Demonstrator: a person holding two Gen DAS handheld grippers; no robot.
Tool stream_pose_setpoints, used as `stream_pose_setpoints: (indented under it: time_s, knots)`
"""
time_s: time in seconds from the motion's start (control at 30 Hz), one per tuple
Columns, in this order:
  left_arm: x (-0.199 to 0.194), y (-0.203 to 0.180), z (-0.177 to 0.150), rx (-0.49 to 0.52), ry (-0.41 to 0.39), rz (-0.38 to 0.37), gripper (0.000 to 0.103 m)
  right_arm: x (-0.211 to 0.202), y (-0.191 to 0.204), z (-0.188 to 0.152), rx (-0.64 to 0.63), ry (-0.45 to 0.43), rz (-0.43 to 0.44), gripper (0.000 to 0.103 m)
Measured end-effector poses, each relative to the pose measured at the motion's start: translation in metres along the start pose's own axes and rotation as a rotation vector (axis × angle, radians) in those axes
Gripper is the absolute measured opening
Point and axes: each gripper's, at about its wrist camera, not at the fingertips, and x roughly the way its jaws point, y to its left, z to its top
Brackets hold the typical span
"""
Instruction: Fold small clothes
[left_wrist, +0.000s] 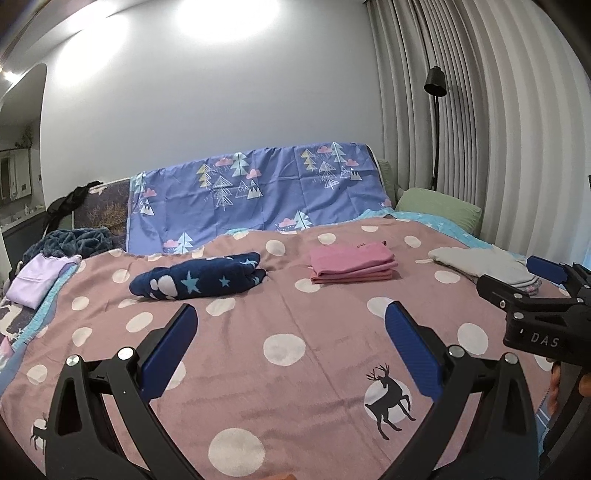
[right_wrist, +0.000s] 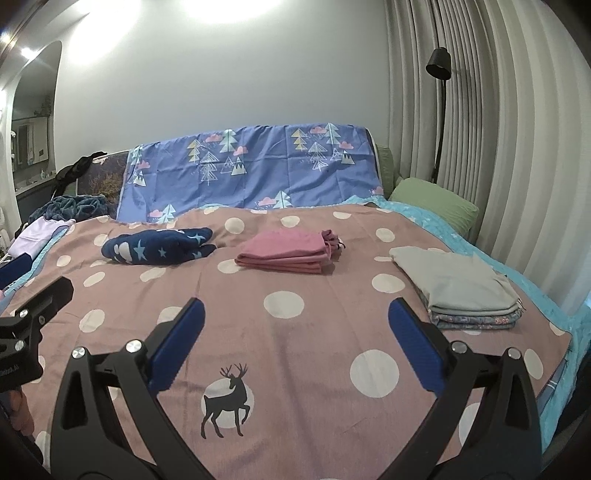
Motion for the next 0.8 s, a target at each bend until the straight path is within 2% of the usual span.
stream_pose_setpoints:
  time_s: [0.33,0.8]
  knots:
    - [0.016,-0.012,-0.010,0.002,0.055,-0.052,0.102,0.005,0.000,-0.002,0.006,0.013,-0.018,0.101]
    - [0.032,-0.021,-0.016,0.013,0.100,-0.070,0.102,0.016,-0.004,-0.008,0.007,0.035,-0.026,0.101]
